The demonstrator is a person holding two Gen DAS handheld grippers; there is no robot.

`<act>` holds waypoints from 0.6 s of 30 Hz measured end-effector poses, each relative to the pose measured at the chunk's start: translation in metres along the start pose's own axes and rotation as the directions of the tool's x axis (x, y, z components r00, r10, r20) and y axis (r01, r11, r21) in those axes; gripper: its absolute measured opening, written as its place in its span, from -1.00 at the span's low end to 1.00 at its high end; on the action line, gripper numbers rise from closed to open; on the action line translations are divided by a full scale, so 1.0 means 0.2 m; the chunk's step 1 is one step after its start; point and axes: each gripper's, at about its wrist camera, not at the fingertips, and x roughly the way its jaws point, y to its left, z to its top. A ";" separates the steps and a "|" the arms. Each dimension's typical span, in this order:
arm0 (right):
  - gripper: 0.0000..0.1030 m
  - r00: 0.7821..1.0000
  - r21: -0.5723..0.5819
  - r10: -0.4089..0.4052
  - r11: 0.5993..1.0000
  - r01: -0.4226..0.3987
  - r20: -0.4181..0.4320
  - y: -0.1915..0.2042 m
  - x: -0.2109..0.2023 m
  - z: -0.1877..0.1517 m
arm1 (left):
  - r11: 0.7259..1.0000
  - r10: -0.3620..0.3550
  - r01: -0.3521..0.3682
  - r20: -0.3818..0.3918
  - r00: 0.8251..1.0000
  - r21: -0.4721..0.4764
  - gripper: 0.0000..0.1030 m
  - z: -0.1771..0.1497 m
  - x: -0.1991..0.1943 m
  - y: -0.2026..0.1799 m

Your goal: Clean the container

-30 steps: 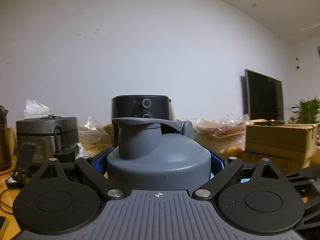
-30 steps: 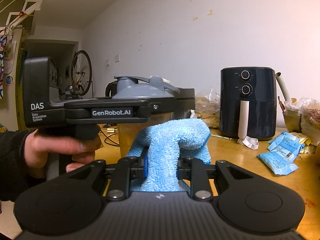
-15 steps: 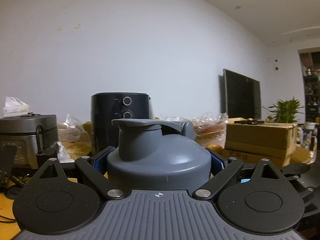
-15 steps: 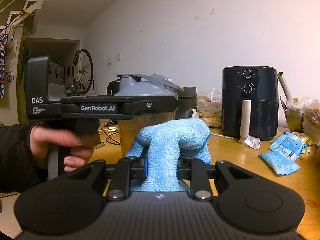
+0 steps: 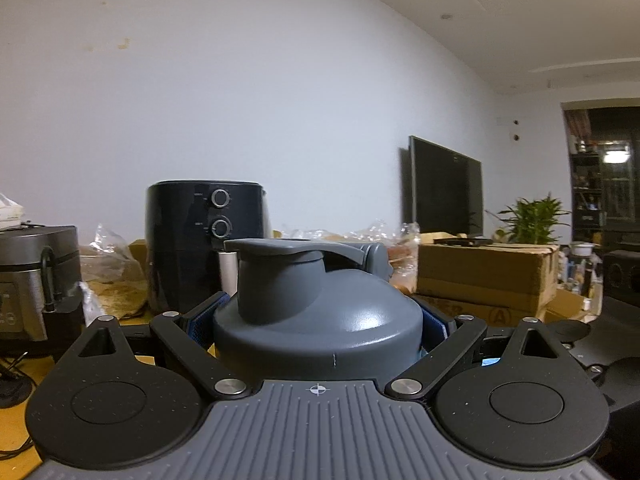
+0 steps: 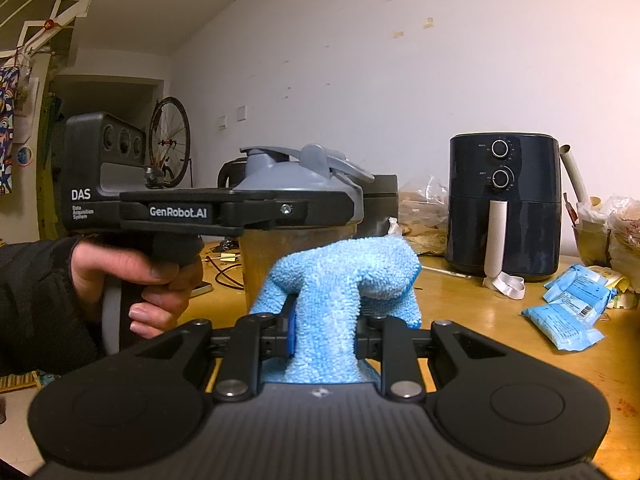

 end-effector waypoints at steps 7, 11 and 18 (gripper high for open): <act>-0.57 1.000 0.000 0.013 1.000 -0.013 0.001 0.00 0.00 0.00 | 0.999 -0.055 0.055 -0.005 0.998 -0.001 0.84 0.00 -0.01 0.02; -0.57 1.000 -0.003 0.022 1.000 -0.022 0.002 0.01 0.00 0.00 | 0.996 -0.084 0.084 -0.007 0.996 0.002 0.84 0.00 -0.01 0.04; -0.57 0.999 -0.008 0.050 0.999 -0.050 0.005 0.01 0.00 0.00 | 0.990 -0.138 0.138 -0.013 0.990 0.011 0.84 0.00 0.00 0.06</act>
